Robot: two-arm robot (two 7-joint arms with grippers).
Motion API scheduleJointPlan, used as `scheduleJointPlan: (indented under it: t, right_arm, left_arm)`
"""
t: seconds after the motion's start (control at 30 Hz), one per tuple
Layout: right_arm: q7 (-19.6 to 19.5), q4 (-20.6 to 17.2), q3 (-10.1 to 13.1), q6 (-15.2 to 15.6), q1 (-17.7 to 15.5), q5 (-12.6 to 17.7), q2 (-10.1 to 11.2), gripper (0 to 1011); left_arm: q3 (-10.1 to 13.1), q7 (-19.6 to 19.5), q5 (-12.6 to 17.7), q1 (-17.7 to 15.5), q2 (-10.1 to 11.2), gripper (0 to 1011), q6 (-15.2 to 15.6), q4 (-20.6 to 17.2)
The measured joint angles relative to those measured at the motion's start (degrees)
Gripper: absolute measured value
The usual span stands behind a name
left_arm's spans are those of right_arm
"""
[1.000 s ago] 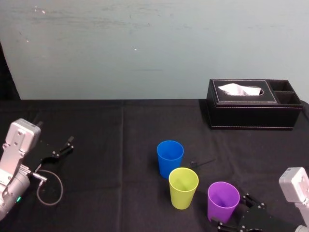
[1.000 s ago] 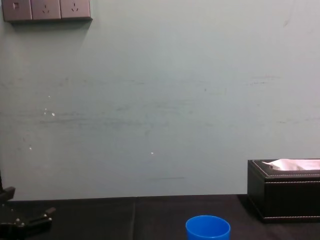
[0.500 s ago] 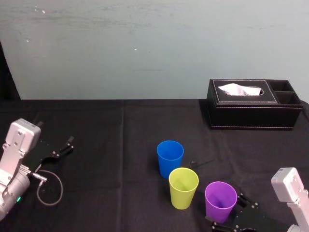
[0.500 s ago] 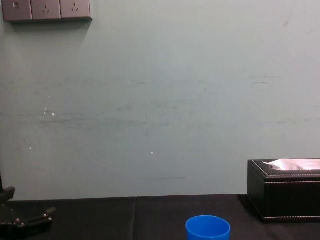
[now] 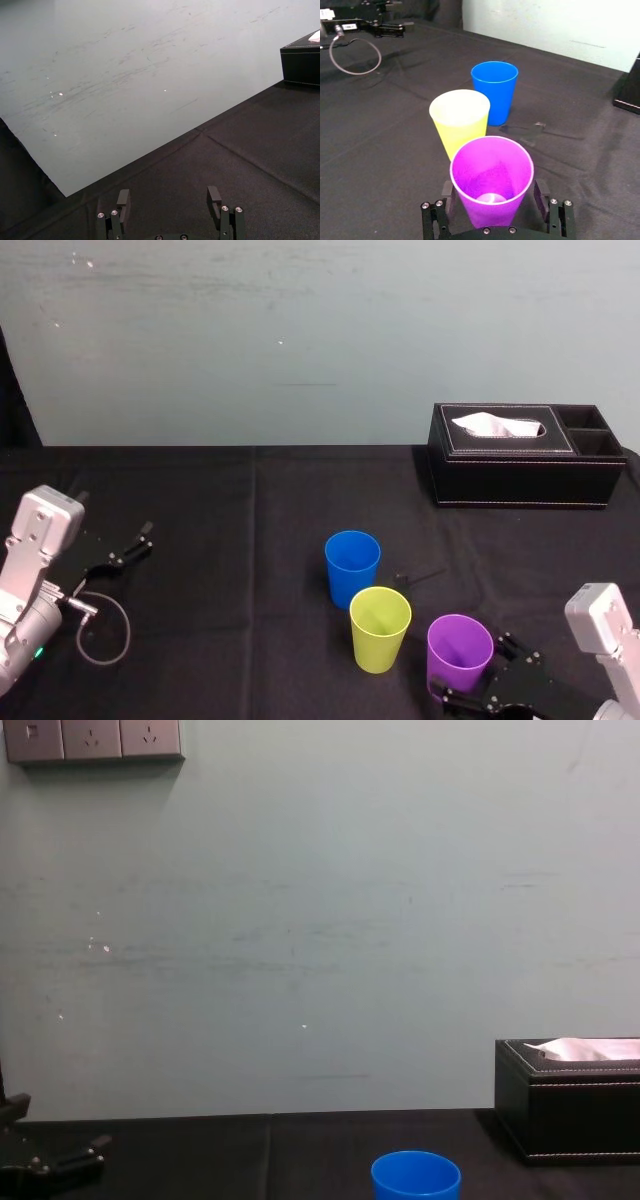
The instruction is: Stack the three plastic cups sequentially using one hand.
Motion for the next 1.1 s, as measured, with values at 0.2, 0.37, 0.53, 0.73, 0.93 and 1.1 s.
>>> scheduleJointPlan:
  t: [0.2,0.37,0.53,0.73,0.93,1.1]
  right_arm:
    - [-0.8,-0.2,0.7,-0.3,-0.5,-0.3,-0.7,1003]
    - [-0.8,-0.1,0.9,-0.3,-0.5,-0.4,-1.3,1003]
    - [-0.7,0.4,0.6,-0.3,0.1,-0.7,-1.9,1003]
    - [-0.3,1.0,0.1,-0.2,0.9,-0.9,-2.5,1003]
    - [-0.1,1.8,-0.3,-0.1,1.6,-1.2,-2.9,1003]
    - [-0.1,1.9,-0.3,-0.1,1.6,-1.2,-2.9,1003]
  left_arm:
    - [0.0,0.0,0.0,0.0,0.0,1000,0.0,0.0]
    - [0.0,0.0,0.0,0.0,0.0,1000,0.0,0.0]
    - [0.0,0.0,0.0,0.0,0.0,1000,0.0,0.0]
    - [0.0,0.0,0.0,0.0,0.0,1000,0.0,0.0]
    - [0.0,0.0,0.0,0.0,0.0,1000,0.0,0.0]
    - [0.0,0.0,0.0,0.0,0.0,1000,0.0,0.0]
